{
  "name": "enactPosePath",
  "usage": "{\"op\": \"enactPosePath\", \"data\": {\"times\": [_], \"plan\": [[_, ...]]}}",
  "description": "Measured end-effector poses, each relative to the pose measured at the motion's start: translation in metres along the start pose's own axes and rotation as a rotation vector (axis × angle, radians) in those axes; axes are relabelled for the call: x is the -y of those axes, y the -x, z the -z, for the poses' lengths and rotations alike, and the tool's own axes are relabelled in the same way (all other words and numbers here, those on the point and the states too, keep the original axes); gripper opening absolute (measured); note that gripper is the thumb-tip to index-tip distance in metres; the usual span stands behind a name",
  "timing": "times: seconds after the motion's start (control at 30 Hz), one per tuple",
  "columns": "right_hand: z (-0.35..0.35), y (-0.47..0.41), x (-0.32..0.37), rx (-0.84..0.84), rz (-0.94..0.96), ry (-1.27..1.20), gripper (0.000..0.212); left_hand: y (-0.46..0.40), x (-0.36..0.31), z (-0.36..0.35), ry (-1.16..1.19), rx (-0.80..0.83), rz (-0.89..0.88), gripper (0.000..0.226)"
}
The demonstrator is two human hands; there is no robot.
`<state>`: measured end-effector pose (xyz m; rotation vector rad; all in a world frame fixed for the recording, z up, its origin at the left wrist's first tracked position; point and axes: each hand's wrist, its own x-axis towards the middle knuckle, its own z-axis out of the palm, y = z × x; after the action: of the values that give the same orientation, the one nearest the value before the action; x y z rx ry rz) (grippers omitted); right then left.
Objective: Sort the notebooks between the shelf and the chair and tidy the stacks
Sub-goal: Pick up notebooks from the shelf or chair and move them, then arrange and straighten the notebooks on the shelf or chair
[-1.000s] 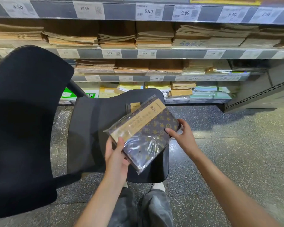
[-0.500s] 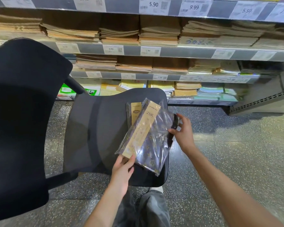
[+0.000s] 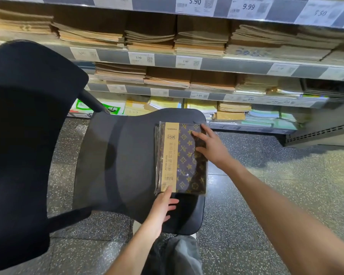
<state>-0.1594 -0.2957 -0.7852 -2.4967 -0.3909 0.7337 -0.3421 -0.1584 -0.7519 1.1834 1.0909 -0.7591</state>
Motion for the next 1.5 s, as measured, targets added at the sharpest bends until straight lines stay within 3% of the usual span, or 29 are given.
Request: {"op": "enactPosePath", "data": {"times": [0.37, 0.6, 0.8, 1.17, 1.27, 1.5], "plan": [[0.022, 0.025, 0.01, 0.109, -0.037, 0.055, 0.056, 0.022, -0.02, -0.003, -0.113, -0.014, -0.121, 0.022], [0.061, 0.07, 0.032, 0.054, -0.083, 0.052, 0.05, 0.07, -0.058, -0.01, -0.287, -0.001, -0.312, 0.031], [0.114, 0.1, 0.06, -0.016, -0.052, 0.057, 0.049, 0.121, -0.098, -0.023, -0.329, -0.003, -0.455, 0.032], [0.253, 0.166, 0.124, -0.127, 0.037, 0.191, 0.056, 0.239, -0.185, -0.041, -0.626, -0.075, -0.796, 0.034], [0.297, 0.185, 0.145, -0.172, 0.056, 0.214, 0.056, 0.275, -0.213, -0.045, -0.732, -0.153, -0.869, 0.032], [0.388, 0.225, 0.197, -0.308, 0.172, 0.298, 0.055, 0.367, -0.272, -0.048, -1.052, -0.507, -1.055, 0.037]]}}
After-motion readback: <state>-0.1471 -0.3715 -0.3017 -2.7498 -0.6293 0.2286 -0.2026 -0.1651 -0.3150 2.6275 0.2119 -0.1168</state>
